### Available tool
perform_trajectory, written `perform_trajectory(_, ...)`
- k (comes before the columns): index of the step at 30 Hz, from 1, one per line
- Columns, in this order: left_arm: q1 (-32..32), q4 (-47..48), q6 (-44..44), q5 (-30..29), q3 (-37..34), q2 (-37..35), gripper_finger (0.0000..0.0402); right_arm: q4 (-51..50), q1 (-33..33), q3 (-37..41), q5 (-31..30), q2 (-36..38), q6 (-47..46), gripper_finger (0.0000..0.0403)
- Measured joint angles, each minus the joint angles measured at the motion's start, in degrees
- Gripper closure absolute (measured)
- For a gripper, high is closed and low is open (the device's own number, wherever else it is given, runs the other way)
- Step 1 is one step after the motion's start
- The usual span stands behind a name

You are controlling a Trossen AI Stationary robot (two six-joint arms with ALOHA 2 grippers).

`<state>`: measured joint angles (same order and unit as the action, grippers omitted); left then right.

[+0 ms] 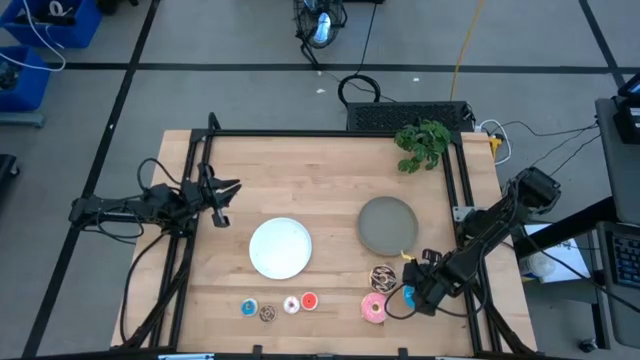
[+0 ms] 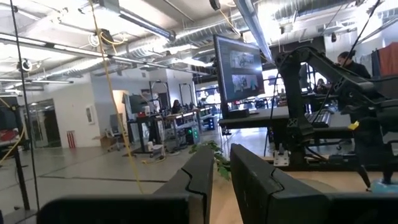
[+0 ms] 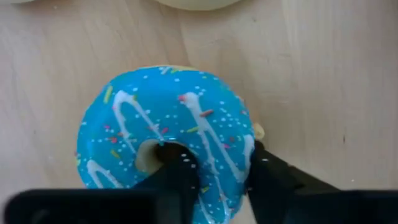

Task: Pick & Place donuts
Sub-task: Put the large blue donut on the gray plate

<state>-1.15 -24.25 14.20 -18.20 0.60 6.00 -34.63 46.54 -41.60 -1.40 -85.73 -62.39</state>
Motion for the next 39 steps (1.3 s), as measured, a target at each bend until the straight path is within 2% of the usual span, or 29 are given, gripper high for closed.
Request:
perform_trajectory(4,0.00,0.52,-0.36,0.00,0.00,0.00,0.0339,-0.22,-0.23,0.10,0.00,1.93,4.39,0.0366)
perform_trajectory(7,-0.01,0.61,-1.45,-0.01,0.00,-0.02,0.0339,-1.81,-0.91,0.31,0.12,4.42,6.61,0.0392)
perform_trajectory(14,0.00,0.49,-2.33,0.00,0.00,0.00,0.0339,-7.43,-2.41,-0.62,-1.59,10.39,5.46,0.0378)
perform_trajectory(19,0.00,0.24,-1.95,0.00,0.00,-0.02,0.0339,-16.31,-5.15,-6.94,-1.72,11.61,10.05,0.0387)
perform_trajectory(26,-0.02,0.35,-2.36,-0.34,0.00,-0.01,0.0339,-28.47,-13.25,-18.88,-4.07,11.75,19.85,0.0388)
perform_trajectory(32,-0.02,-0.26,-2.63,-5.94,0.00,0.00,0.0339,-34.34,-22.36,-27.98,-4.62,11.75,29.14,0.0386)
perform_trajectory(39,-0.02,0.02,-4.29,-6.27,0.00,-0.02,0.0339,-34.79,-36.08,-30.77,-4.60,11.75,41.50,0.0386)
